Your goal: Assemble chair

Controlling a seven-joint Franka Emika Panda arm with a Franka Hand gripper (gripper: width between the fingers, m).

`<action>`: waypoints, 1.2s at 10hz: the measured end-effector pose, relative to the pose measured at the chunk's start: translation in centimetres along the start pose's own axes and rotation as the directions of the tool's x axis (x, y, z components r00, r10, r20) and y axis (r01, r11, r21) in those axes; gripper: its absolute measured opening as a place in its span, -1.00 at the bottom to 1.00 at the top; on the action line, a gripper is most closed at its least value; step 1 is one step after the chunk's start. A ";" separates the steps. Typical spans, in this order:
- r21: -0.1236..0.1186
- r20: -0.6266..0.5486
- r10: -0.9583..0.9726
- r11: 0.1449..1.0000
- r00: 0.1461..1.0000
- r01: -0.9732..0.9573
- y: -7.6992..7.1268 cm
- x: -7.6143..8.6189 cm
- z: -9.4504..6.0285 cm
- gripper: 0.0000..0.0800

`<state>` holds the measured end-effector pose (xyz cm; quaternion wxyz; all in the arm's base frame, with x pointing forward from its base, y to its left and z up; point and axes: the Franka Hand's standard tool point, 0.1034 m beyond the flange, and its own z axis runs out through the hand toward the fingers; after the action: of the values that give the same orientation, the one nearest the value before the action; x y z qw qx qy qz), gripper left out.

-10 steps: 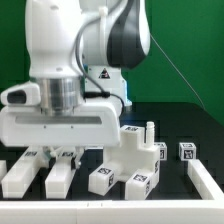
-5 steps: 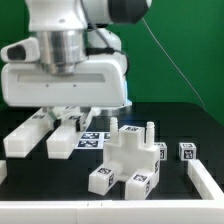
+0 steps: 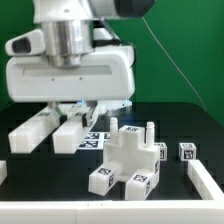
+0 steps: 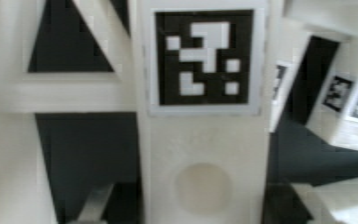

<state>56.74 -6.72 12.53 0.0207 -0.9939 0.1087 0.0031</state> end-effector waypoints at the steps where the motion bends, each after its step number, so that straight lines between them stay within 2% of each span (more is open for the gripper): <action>1: -0.008 0.006 -0.003 1.000 1.000 0.003 -0.9 0.0 -1.8 -0.29; 3: -0.010 0.039 0.079 0.997 0.996 -0.079 -2.2 -0.9 -3.7 -0.29; 4: -0.013 0.041 0.142 0.990 0.989 -0.142 -3.6 -1.1 -4.0 -0.29; 7: -0.031 0.044 0.282 0.959 0.959 -0.280 -9.4 -2.4 -2.7 -0.29; 8: -0.035 0.043 0.284 0.959 0.958 -0.283 -10.7 -2.8 -2.3 -0.29; 12: -0.038 0.040 0.283 0.959 0.958 -0.282 -10.7 -2.9 -2.0 -0.29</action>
Offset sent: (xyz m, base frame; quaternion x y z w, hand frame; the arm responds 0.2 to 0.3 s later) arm -0.0096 0.0287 0.0328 -0.0676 -0.0400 0.1269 0.9888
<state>56.24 4.26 15.01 0.0065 -0.9680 0.2489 0.0304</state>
